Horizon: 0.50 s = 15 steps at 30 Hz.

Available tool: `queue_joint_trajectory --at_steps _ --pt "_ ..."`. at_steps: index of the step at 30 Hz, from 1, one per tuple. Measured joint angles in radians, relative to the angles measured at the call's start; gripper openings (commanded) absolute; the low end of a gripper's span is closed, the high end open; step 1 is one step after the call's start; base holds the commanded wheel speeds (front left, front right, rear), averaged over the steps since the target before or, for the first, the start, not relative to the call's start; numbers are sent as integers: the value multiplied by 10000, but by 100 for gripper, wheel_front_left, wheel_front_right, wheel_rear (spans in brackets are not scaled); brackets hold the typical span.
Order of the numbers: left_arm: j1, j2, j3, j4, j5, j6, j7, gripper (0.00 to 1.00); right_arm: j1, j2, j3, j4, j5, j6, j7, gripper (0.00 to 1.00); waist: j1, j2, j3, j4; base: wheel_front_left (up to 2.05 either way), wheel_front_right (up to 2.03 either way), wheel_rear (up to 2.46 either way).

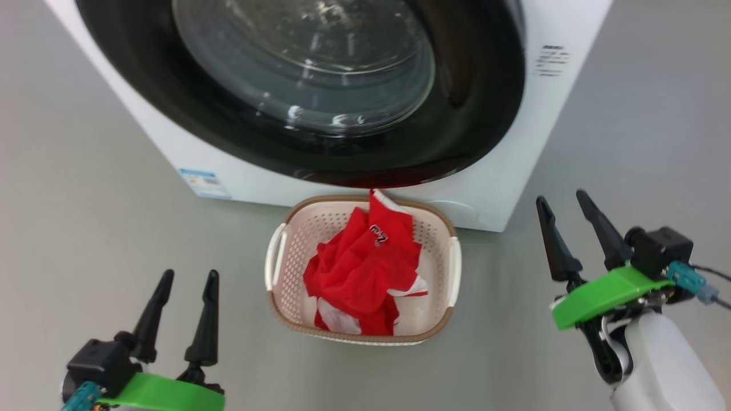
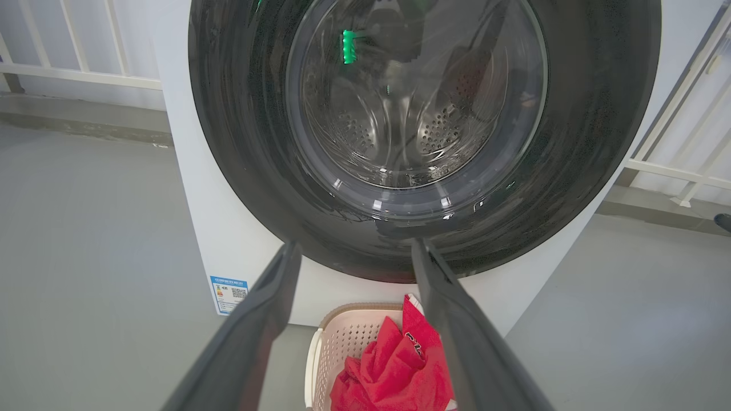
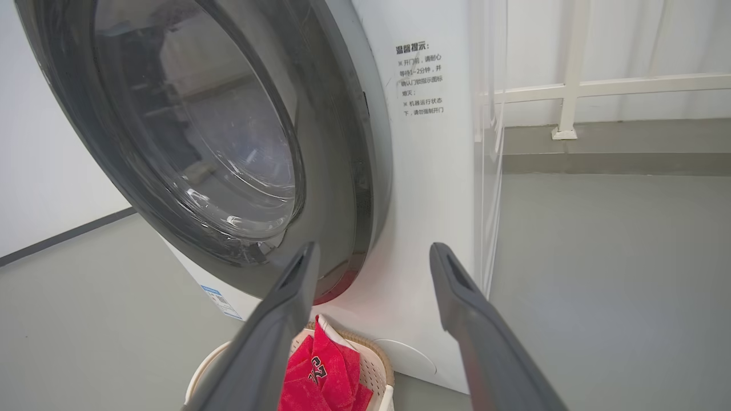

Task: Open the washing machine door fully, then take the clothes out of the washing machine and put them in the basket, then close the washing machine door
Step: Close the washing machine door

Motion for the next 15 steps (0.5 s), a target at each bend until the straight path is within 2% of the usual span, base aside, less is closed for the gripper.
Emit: queue_joint_trajectory --at_steps 15 --pt "401 343 431 88 -59 0 0 100 1170 -23 15 -405 12 0 0 100 0 0 -545 -1268 0 0 0"
